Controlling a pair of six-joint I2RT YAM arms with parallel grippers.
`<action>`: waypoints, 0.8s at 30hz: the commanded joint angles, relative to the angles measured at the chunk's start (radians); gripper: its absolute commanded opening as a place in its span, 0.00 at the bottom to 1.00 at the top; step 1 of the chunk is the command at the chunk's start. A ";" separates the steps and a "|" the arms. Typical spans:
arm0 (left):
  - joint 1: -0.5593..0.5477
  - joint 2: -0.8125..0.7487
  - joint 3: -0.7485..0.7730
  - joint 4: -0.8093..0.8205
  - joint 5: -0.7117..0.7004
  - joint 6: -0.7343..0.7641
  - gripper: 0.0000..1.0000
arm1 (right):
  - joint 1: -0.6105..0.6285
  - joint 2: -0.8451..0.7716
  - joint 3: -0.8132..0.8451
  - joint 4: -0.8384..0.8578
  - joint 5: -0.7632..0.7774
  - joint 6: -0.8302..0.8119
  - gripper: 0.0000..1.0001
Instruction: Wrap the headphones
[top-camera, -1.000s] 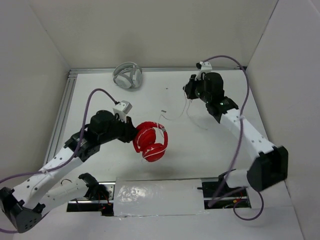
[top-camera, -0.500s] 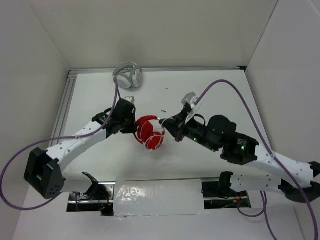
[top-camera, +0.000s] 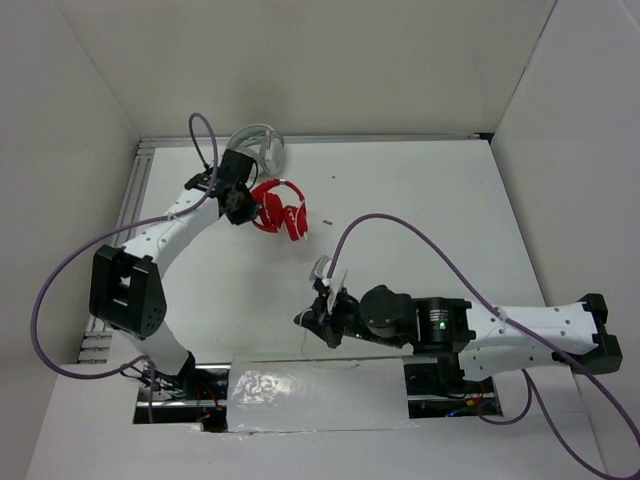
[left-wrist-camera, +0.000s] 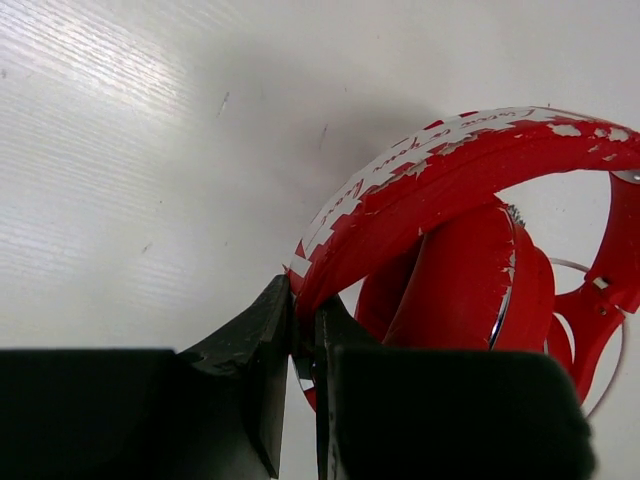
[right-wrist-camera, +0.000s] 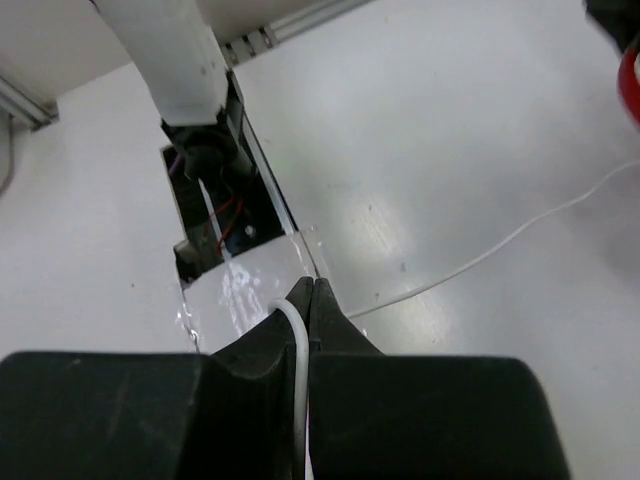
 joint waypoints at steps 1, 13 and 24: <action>0.060 -0.056 0.050 0.078 0.072 -0.051 0.00 | 0.008 -0.020 -0.107 0.082 0.029 0.135 0.00; 0.169 -0.347 0.055 0.229 0.325 0.069 0.00 | -0.403 -0.250 -0.536 -0.070 0.123 0.704 0.00; 0.222 -0.587 -0.100 0.259 0.542 0.214 0.00 | -0.924 -0.257 -0.487 -0.088 0.125 0.612 0.00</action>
